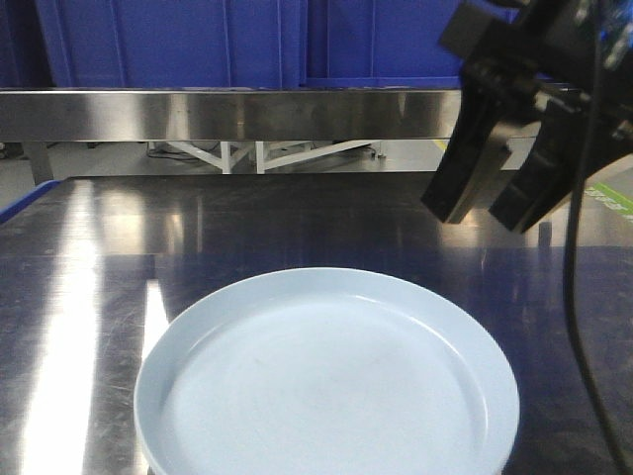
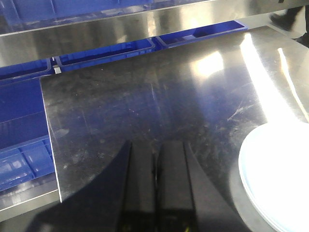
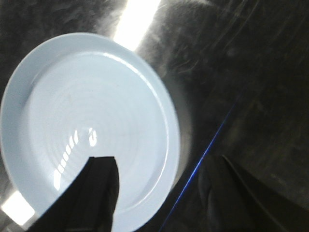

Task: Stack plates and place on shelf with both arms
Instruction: 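Grip the rim of the stacked plates with the right gripper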

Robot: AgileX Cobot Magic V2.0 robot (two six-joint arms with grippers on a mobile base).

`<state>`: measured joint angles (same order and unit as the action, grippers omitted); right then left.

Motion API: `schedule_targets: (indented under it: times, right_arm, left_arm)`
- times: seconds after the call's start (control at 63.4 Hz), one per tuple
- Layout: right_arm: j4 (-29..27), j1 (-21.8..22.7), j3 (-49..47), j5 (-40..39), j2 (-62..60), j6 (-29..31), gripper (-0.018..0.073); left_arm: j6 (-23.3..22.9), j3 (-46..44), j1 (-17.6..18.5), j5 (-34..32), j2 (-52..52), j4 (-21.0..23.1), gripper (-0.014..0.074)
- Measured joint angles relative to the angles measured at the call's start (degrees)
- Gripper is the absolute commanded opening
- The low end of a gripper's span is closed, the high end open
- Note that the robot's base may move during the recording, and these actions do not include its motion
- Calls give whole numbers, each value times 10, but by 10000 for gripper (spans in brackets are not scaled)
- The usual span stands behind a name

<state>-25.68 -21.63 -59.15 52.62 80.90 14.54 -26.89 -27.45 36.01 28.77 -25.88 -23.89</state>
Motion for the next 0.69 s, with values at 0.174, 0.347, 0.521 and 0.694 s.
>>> schedule_targets:
  times: [0.174,0.347,0.521,0.694]
  right_arm:
    - [0,0,12,25,-13,-6,488]
    - [0,0,62,0,-13,-17,488]
    - [-11,0,119,-56,-12,-20,488]
    - [-32,-4,129,-95,0,-21,488]
  left_arm:
    - [0,0,0,0,0,0,85]
    - [0,0,0,0,0,0,85]
    - [0,0,0,0,0,0,85]
    - [0,0,0,0,0,0,85]
